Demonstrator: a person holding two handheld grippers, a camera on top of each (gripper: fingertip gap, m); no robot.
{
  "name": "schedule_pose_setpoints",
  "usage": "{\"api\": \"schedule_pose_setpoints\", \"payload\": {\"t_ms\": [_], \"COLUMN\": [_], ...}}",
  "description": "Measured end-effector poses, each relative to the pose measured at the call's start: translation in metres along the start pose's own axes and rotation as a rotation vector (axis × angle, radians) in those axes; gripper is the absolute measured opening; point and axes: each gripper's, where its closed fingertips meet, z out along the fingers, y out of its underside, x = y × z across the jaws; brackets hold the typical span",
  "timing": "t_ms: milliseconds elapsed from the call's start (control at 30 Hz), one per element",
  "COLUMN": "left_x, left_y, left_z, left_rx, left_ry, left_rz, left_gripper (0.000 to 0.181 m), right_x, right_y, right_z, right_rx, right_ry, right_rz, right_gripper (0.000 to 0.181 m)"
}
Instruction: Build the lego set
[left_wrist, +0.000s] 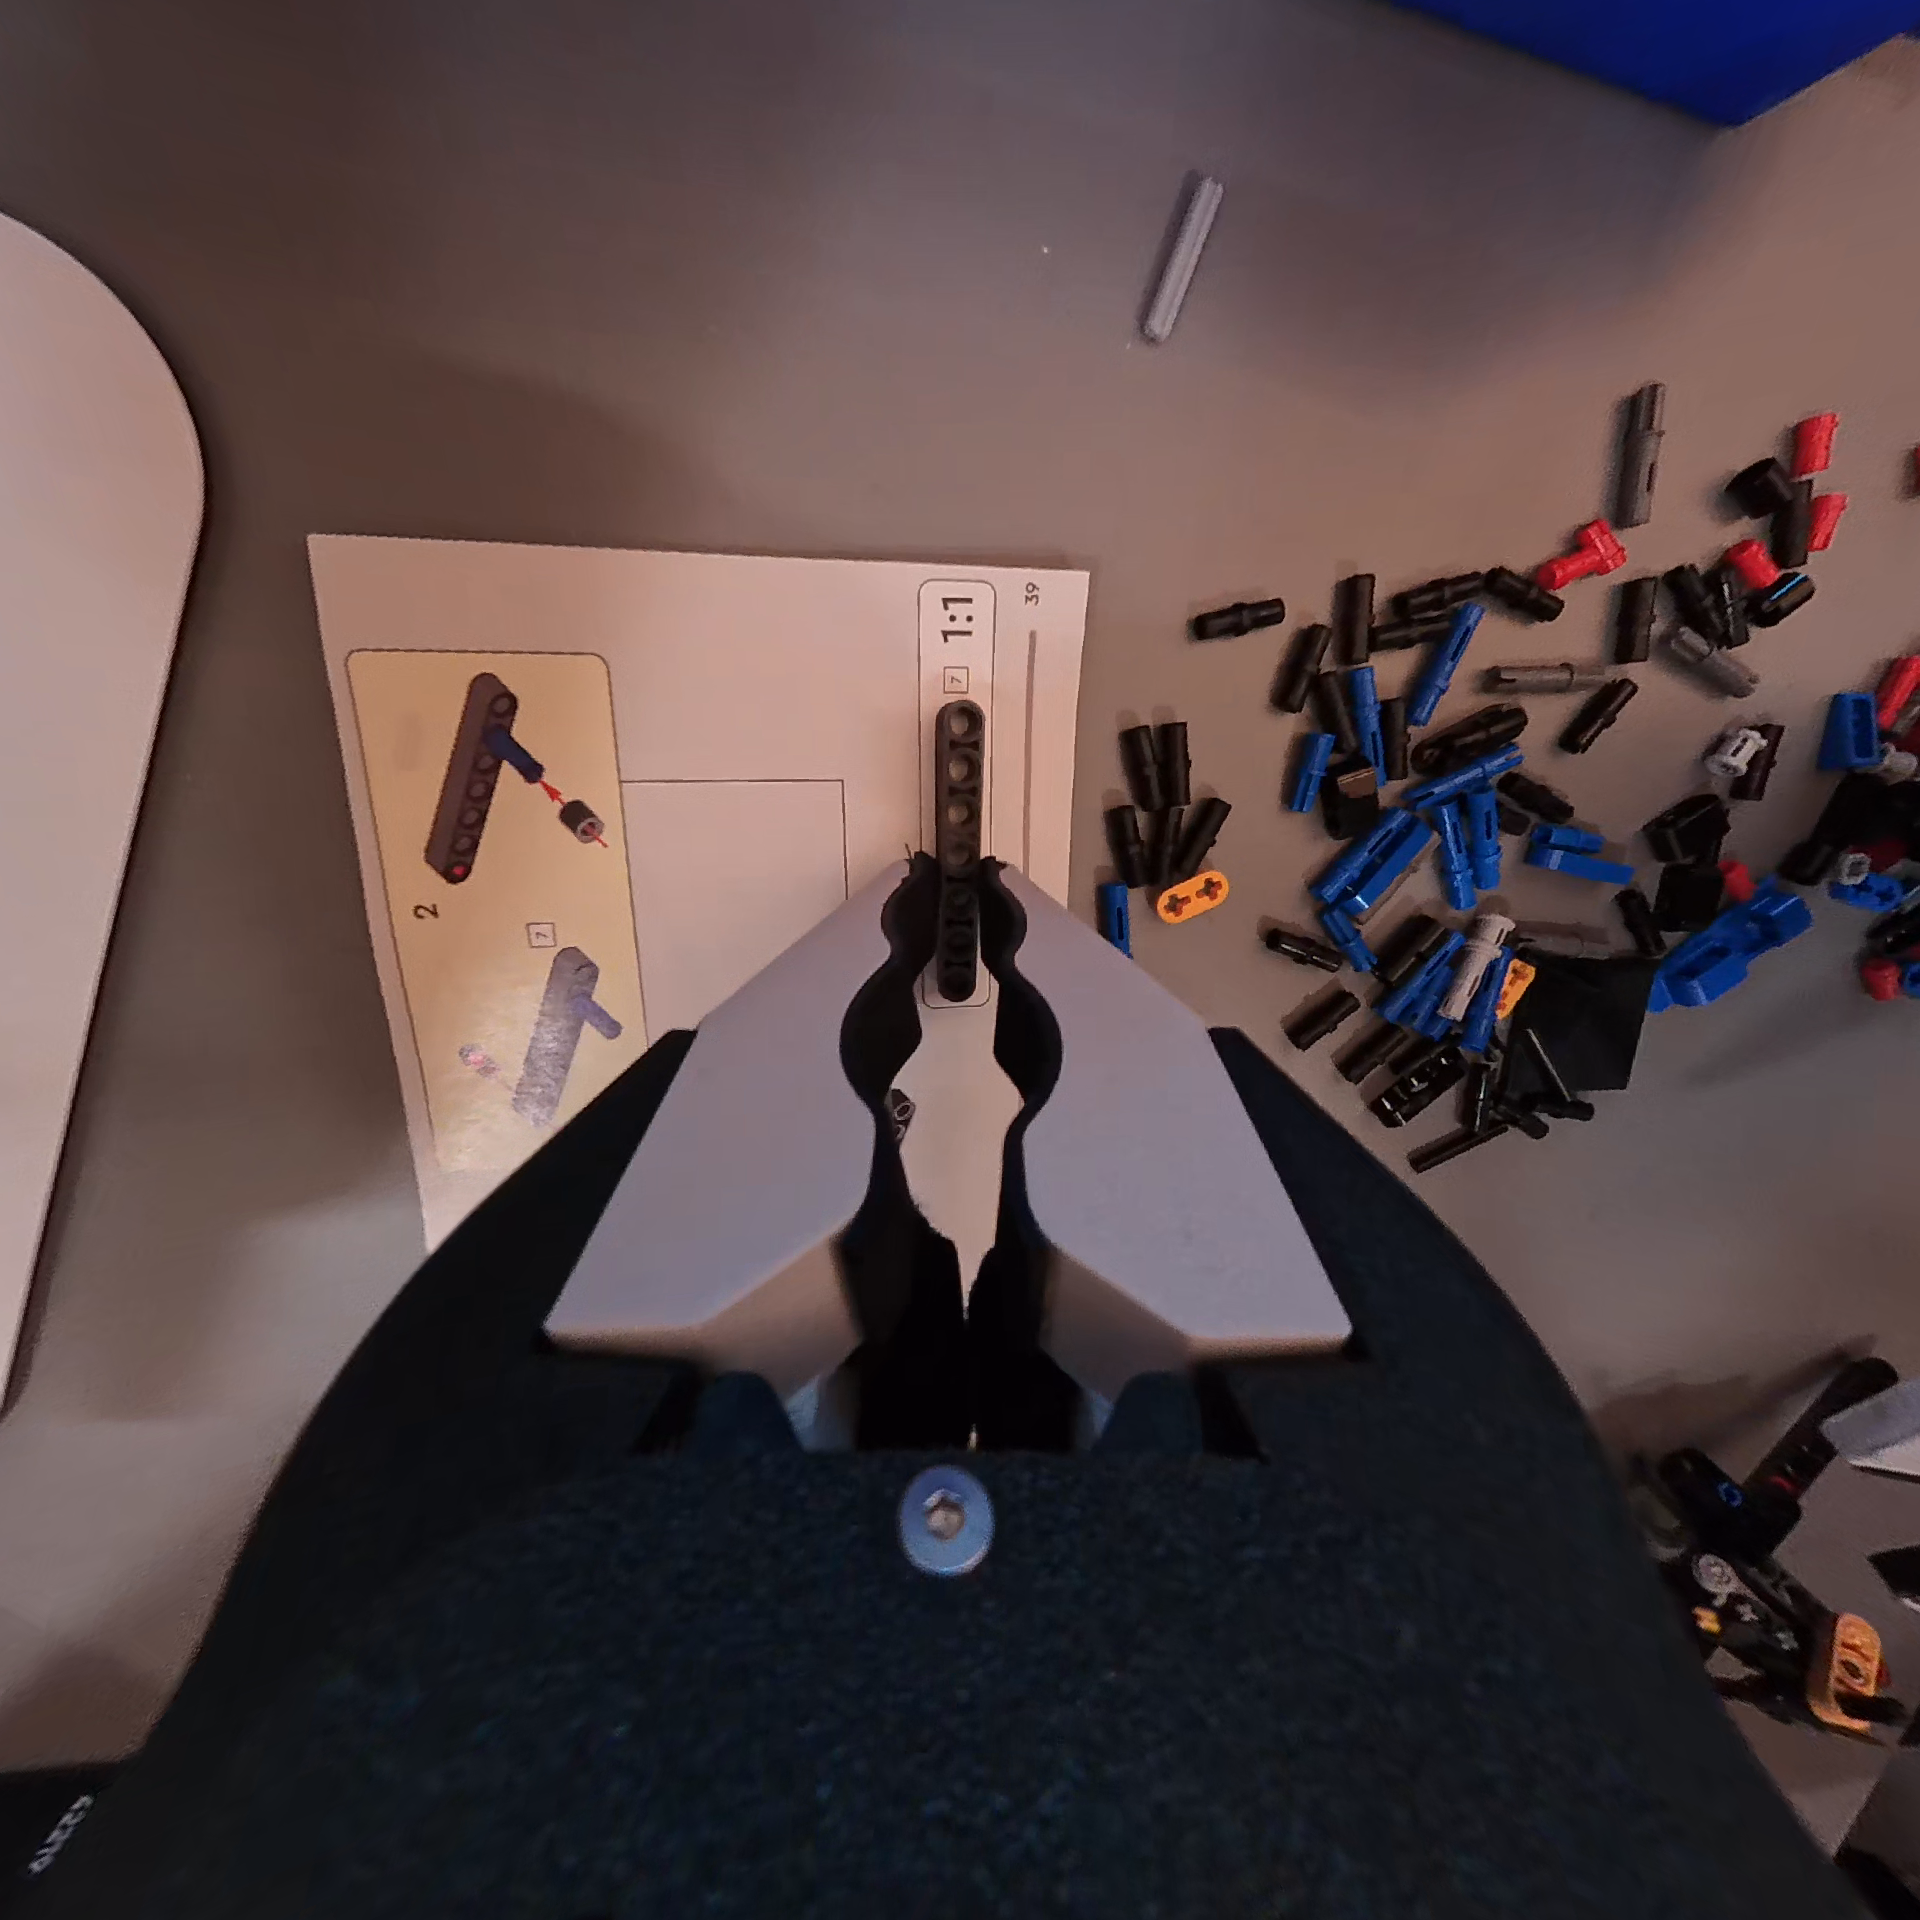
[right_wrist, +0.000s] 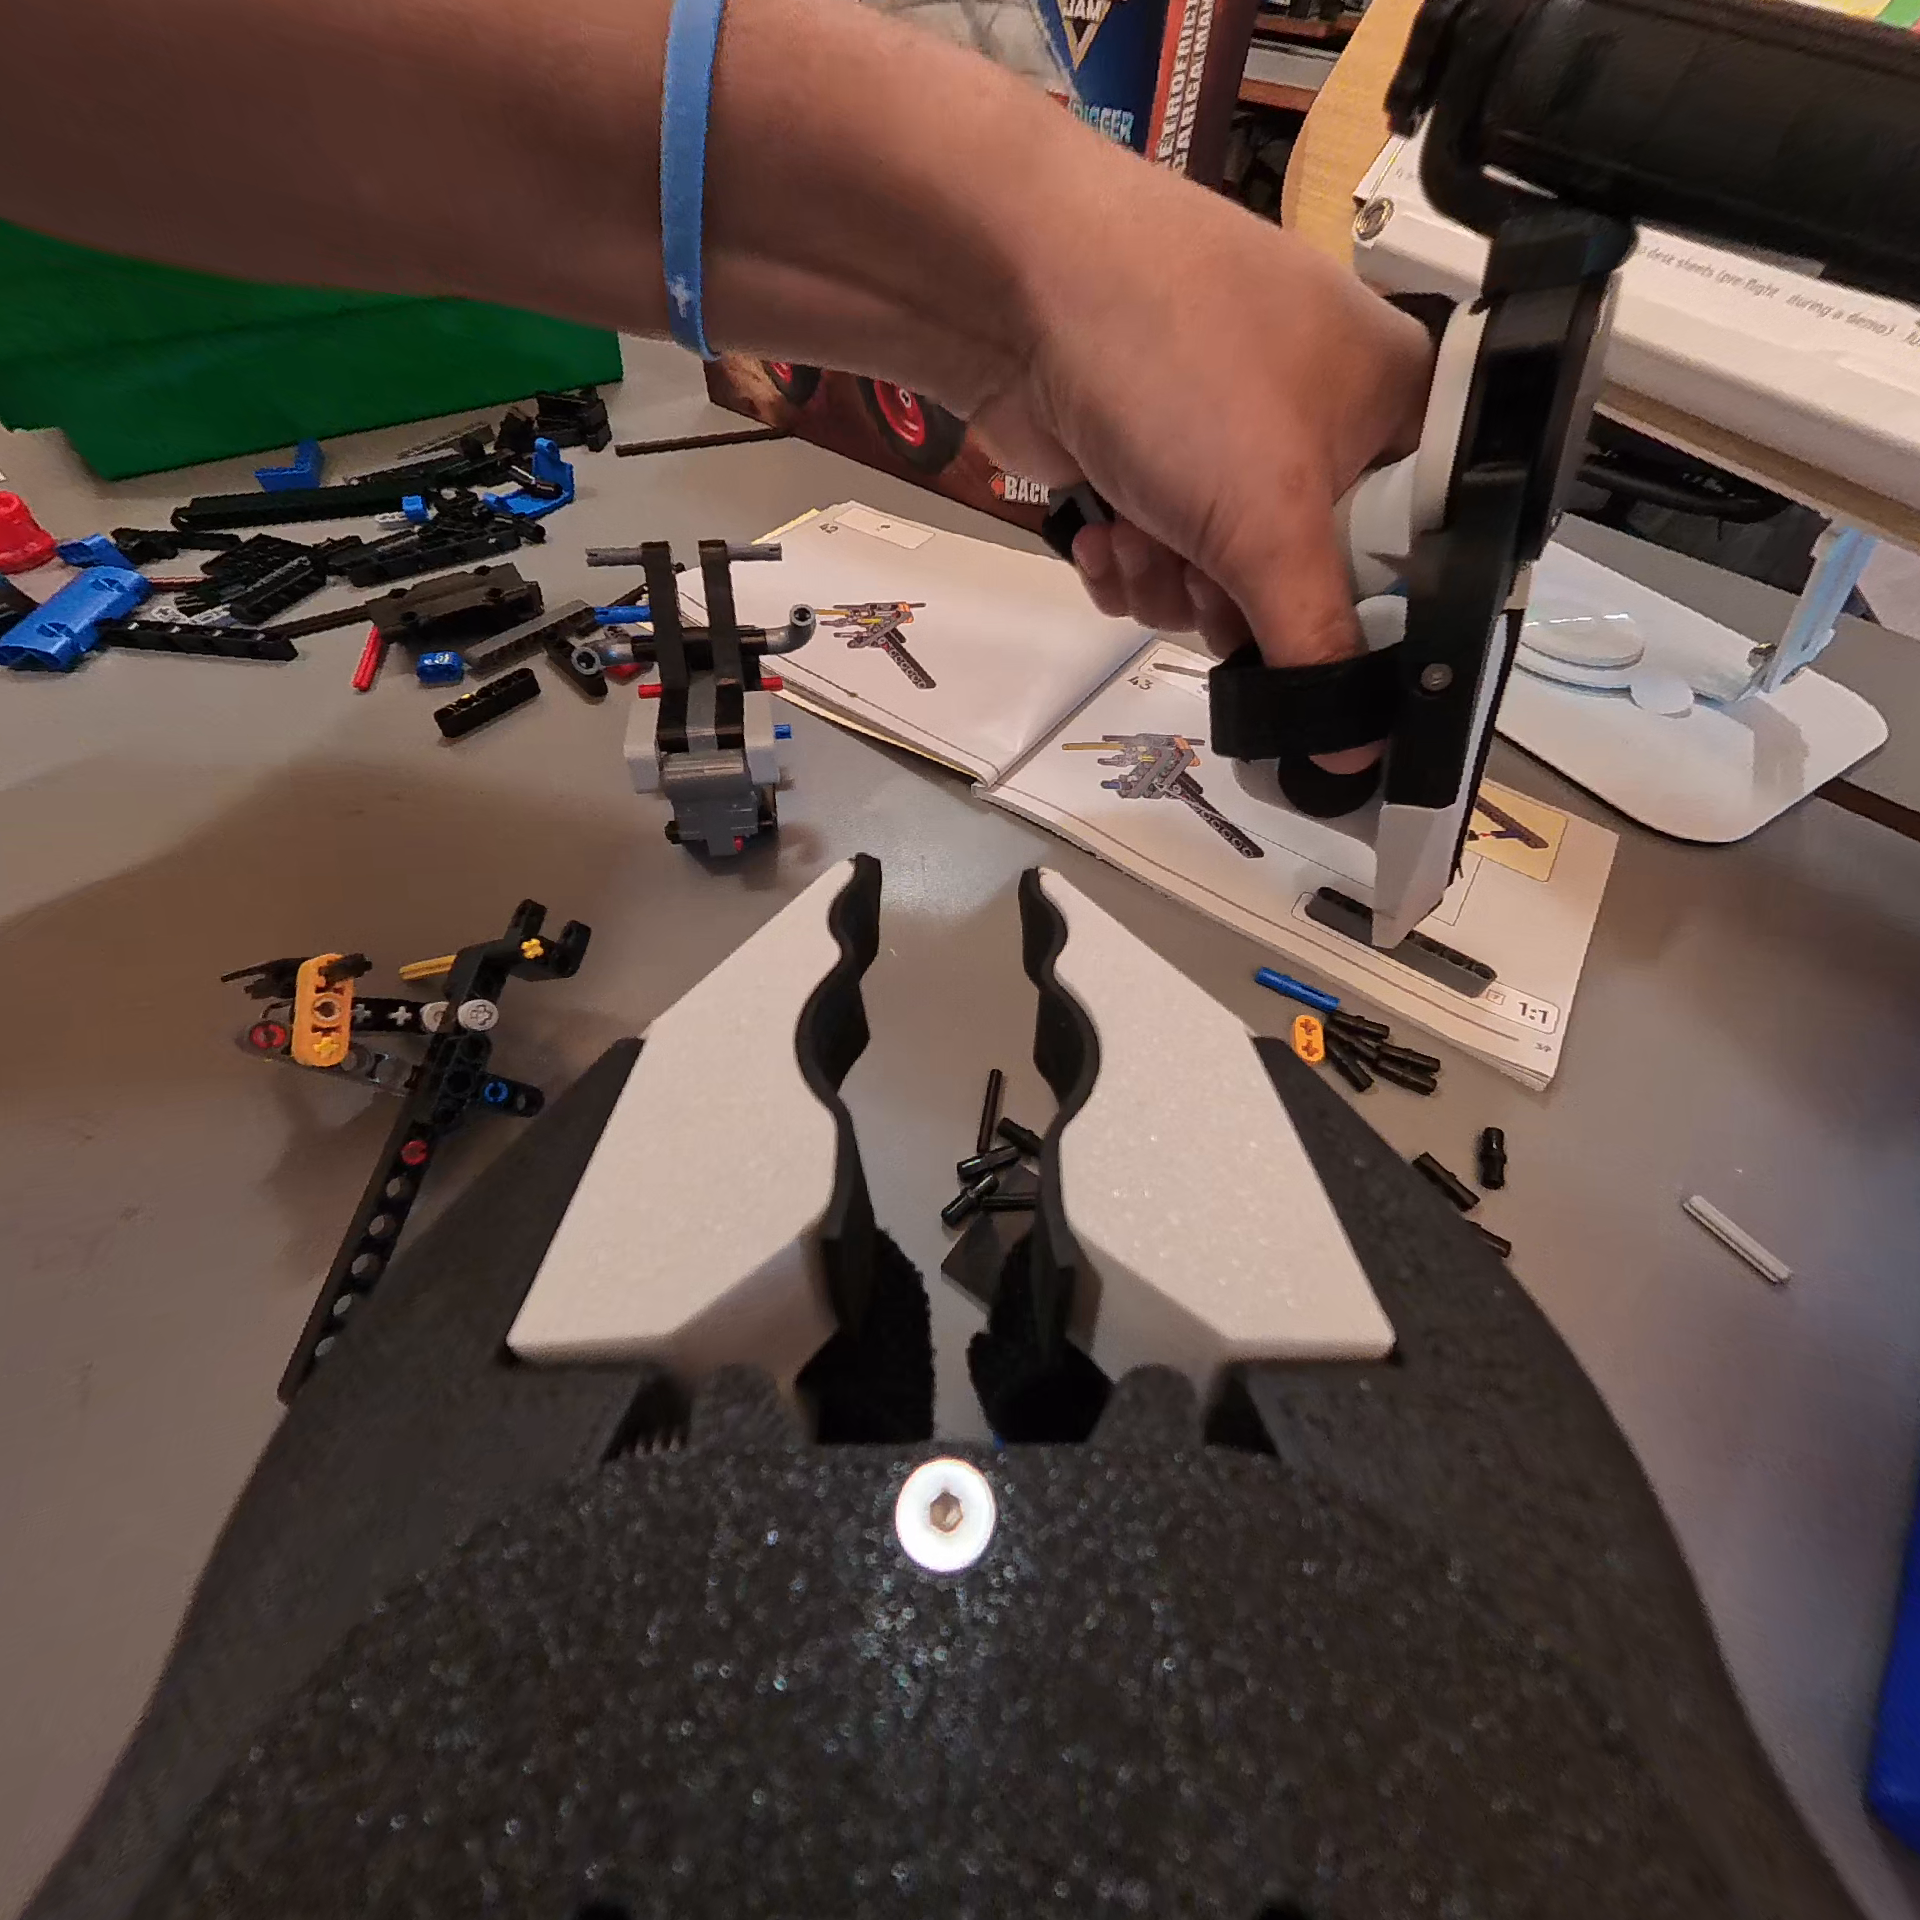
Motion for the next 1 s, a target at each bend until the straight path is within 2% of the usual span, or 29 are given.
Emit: {"api": "schedule_pose_setpoints", "payload": {"t_ms": [533, 600, 700, 800, 867, 933, 1000], "left_x": [-0.001, -0.001, 0.021, 0.06, 0.086, 0.105, 0.124], "left_y": [0.001, 0.003, 0.011, 0.046, 0.09, 0.144, 0.198], "left_z": [-0.001, -0.013, -0.077, -0.158, -0.188, -0.192, -0.177], "left_rx": [-0.013, -0.014, 0.078, 0.216, 0.245, 0.215, 0.161], "left_ry": [-0.037, -0.051, -0.062, -0.086, -0.125, -0.196, -0.237], "left_rz": [0.011, 0.024, 0.065, 0.063, 0.034, -0.014, -0.089], "left_gripper": [0.005, 0.006, 0.005, 0.006, 0.005, 0.005, 0.005], "right_x": [-0.001, 0.0, 0.002, 0.0, -0.003, -0.005, -0.004], "right_y": [0.001, 0.0, 0.0, -0.003, -0.004, -0.002, 0.0], "right_z": [0.0, 0.0, -0.001, -0.002, -0.002, 0.0, 0.001], "right_rx": [-0.005, -0.002, 0.003, 0.012, 0.014, 0.001, -0.009], "right_ry": [0.003, 0.005, 0.004, -0.009, -0.015, -0.011, -0.003], "right_rz": [-0.012, -0.009, 0.004, 0.013, 0.005, -0.013, -0.026], "right_gripper": [0.027, 0.027, 0.027, 0.027, 0.027, 0.027, 0.027]}}
